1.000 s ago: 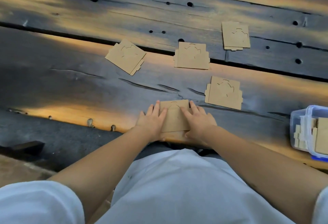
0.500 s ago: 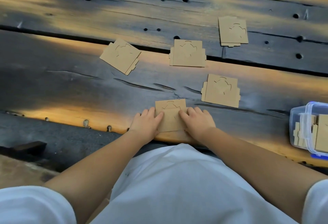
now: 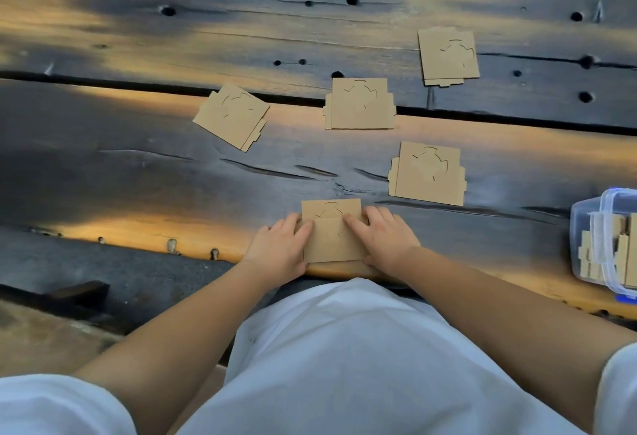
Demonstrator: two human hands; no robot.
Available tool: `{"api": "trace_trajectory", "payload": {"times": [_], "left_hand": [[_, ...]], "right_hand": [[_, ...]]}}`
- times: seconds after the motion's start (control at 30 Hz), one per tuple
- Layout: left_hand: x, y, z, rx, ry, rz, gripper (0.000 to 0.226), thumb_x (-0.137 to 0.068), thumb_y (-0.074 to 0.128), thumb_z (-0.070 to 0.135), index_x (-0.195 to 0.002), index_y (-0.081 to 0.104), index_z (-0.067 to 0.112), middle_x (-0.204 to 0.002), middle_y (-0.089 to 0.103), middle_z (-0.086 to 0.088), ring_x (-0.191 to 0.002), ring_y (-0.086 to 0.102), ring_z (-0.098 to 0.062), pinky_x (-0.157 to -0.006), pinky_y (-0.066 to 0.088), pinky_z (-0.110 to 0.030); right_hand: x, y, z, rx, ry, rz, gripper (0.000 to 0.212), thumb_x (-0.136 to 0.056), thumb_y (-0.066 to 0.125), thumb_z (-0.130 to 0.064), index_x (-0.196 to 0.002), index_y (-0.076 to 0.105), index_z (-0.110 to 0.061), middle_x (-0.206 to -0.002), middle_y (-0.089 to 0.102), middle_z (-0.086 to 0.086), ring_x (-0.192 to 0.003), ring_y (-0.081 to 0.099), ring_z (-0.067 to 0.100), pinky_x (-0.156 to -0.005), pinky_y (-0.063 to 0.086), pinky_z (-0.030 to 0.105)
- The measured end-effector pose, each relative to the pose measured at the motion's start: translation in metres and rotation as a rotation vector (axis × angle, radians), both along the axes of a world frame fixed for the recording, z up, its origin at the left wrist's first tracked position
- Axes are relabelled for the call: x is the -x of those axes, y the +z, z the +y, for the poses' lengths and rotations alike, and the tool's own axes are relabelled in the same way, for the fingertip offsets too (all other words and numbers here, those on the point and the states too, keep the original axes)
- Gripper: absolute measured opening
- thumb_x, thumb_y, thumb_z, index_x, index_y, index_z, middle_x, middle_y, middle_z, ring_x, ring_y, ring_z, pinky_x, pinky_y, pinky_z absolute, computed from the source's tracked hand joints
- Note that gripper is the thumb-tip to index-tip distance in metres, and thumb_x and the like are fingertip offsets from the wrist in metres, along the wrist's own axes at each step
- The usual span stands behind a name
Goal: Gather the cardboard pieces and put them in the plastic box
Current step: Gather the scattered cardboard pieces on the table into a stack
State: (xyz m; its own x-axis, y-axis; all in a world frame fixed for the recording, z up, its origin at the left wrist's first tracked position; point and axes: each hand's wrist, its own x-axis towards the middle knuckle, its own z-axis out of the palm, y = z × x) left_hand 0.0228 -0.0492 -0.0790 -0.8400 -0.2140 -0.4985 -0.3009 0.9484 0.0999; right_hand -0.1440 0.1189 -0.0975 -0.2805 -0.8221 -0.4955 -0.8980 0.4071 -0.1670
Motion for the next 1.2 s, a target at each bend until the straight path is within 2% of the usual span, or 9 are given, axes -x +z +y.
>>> {"api": "trace_trajectory", "payload": {"times": [0.17,0.3,0.4,0.57,0.8,0.9,1.0,1.2], "left_hand": [[0.001,0.002,-0.006,-0.089,-0.036,0.016,0.069,-0.072,0.059,0.042,-0.131,0.031,0.02,-0.129,0.036,-0.007,-0.093,0.053,-0.027,-0.065,0.043,-0.034],[0.023,0.006,-0.003,-0.181,-0.034,0.037,0.063,-0.075,0.059,0.038,-0.128,0.03,0.022,-0.135,0.027,-0.006,-0.08,0.057,-0.031,-0.061,0.051,-0.042],[0.049,0.007,0.006,-0.193,-0.065,0.085,0.06,-0.076,0.059,0.034,-0.127,0.032,0.018,-0.143,0.023,-0.01,-0.092,0.057,-0.034,-0.069,0.049,-0.041],[0.096,0.004,0.022,-0.199,-0.112,0.119,0.07,-0.08,0.066,0.032,-0.135,0.027,0.016,-0.153,0.018,-0.015,-0.12,0.046,-0.034,-0.091,0.044,-0.039],[0.155,0.007,0.045,-0.14,-0.191,0.139,0.068,-0.08,0.067,0.031,-0.134,0.029,0.014,-0.147,0.026,-0.014,-0.105,0.053,-0.034,-0.08,0.045,-0.04],[0.174,0.004,0.051,-0.097,-0.22,0.159,0.069,-0.079,0.066,0.034,-0.135,0.029,0.014,-0.144,0.03,-0.015,-0.112,0.048,-0.034,-0.086,0.042,-0.04],[0.192,0.002,0.055,-0.093,-0.204,0.142,0.071,-0.08,0.064,0.033,-0.139,0.026,0.016,-0.148,0.026,-0.016,-0.119,0.043,-0.034,-0.09,0.04,-0.042],[0.216,-0.001,0.063,-0.053,-0.157,0.119,0.071,-0.08,0.061,0.026,-0.139,0.025,0.015,-0.139,0.034,-0.016,-0.117,0.041,-0.033,-0.089,0.04,-0.042]], "right_hand": [[0.005,0.003,0.01,0.061,-0.048,-0.087,0.088,-0.071,0.07,-0.035,-0.144,0.022,-0.029,-0.122,0.038,0.008,-0.11,0.038,0.027,-0.091,0.036,0.037],[0.02,0.014,0.024,0.075,-0.114,-0.135,0.09,-0.07,0.072,-0.037,-0.144,0.021,-0.029,-0.119,0.039,0.008,-0.105,0.042,0.027,-0.088,0.041,0.038],[0.036,0.023,0.036,0.066,-0.202,-0.162,0.092,-0.07,0.071,-0.037,-0.145,0.018,-0.03,-0.119,0.037,0.007,-0.099,0.046,0.028,-0.085,0.046,0.04],[0.073,0.036,0.059,0.067,-0.24,-0.077,0.094,-0.068,0.071,-0.042,-0.146,0.02,-0.029,-0.115,0.037,0.005,-0.088,0.043,0.023,-0.077,0.043,0.034],[0.118,0.038,0.087,0.059,-0.289,-0.037,0.095,-0.069,0.07,-0.043,-0.146,0.019,-0.026,-0.125,0.036,0.006,-0.104,0.046,0.028,-0.088,0.043,0.038],[0.134,0.035,0.093,0.059,-0.318,-0.041,0.096,-0.071,0.07,-0.042,-0.148,0.016,-0.025,-0.128,0.035,0.006,-0.106,0.047,0.029,-0.09,0.044,0.039],[0.15,0.03,0.095,0.051,-0.354,-0.059,0.096,-0.071,0.07,-0.039,-0.149,0.016,-0.025,-0.131,0.034,0.007,-0.11,0.046,0.03,-0.09,0.043,0.039],[0.172,0.017,0.088,0.038,-0.381,-0.11,0.092,-0.072,0.066,-0.031,-0.149,0.016,-0.023,-0.134,0.034,0.009,-0.117,0.043,0.032,-0.096,0.042,0.04]]}}
